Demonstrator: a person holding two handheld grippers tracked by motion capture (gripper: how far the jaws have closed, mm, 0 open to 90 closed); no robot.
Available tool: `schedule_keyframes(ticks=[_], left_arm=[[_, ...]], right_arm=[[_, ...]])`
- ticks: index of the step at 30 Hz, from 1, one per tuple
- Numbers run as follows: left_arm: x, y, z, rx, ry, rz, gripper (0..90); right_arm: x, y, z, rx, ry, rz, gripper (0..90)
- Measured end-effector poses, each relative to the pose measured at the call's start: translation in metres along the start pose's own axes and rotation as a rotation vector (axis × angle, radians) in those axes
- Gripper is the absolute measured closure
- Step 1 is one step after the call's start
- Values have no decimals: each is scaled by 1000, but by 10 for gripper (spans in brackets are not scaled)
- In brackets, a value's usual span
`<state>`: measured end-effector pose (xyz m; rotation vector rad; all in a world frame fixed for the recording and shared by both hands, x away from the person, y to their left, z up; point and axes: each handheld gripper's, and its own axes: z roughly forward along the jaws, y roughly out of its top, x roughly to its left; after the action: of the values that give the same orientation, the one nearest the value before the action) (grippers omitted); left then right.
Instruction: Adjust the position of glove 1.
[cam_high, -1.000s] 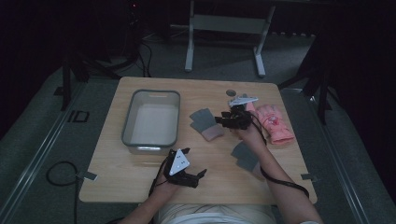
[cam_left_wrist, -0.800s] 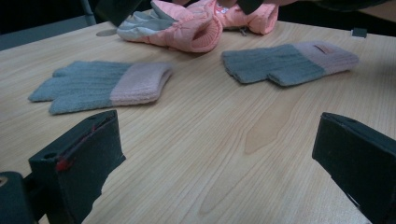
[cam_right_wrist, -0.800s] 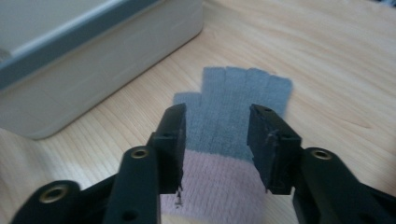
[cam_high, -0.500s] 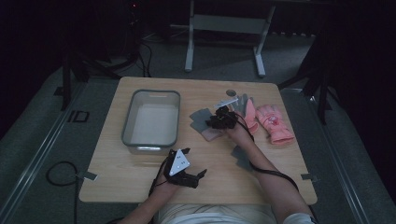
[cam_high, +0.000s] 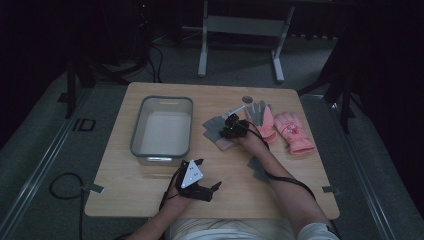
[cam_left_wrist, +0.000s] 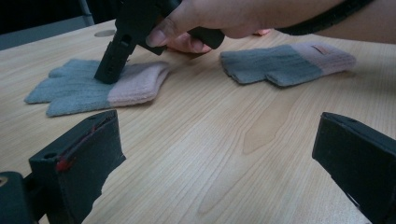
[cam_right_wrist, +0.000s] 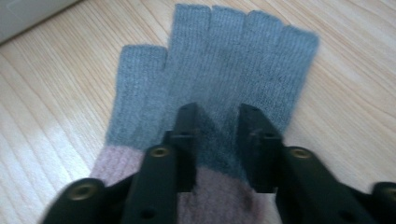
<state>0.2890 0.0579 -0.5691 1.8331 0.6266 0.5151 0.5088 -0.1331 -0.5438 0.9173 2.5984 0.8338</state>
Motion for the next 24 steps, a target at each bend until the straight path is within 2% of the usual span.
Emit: schedule_keyframes(ticks=[4,5,8,9,11,14,17,20,21,22,23,24], left_arm=[[0,0,0,1,-1,0,10],[0,0,0,1,-1,0,9],[0,0,0,1,0,1,9],[0,0,0,1,0,1,9],[0,0,0,1,1,4,9],[0,0,0,1,0,5,9],[0,0,0,-2,-2,2,9],[-1,0,0,0,-1,3,9],[-1,0,0,0,-1,3,9],[-1,0,0,0,-1,3,9],[-1,0,0,-2,-1,1,9],[-1,0,0,-1,-1,1,9]], right_arm=[[5,1,-4,2,-10,42,839],[7,2,-7,-3,-1,69,846],[17,4,-29,-63,-8,127,851],[17,4,-29,-63,-8,127,851],[24,4,-49,-105,-2,184,851],[36,-1,-79,-169,-45,249,851],[46,-12,-101,-218,-72,319,851],[56,-26,-112,-242,-111,372,851],[62,-31,-113,-242,-139,368,851],[62,-31,-113,-242,-139,368,851],[67,-35,-113,-235,-161,364,851],[74,-47,-112,-235,-175,396,851]])
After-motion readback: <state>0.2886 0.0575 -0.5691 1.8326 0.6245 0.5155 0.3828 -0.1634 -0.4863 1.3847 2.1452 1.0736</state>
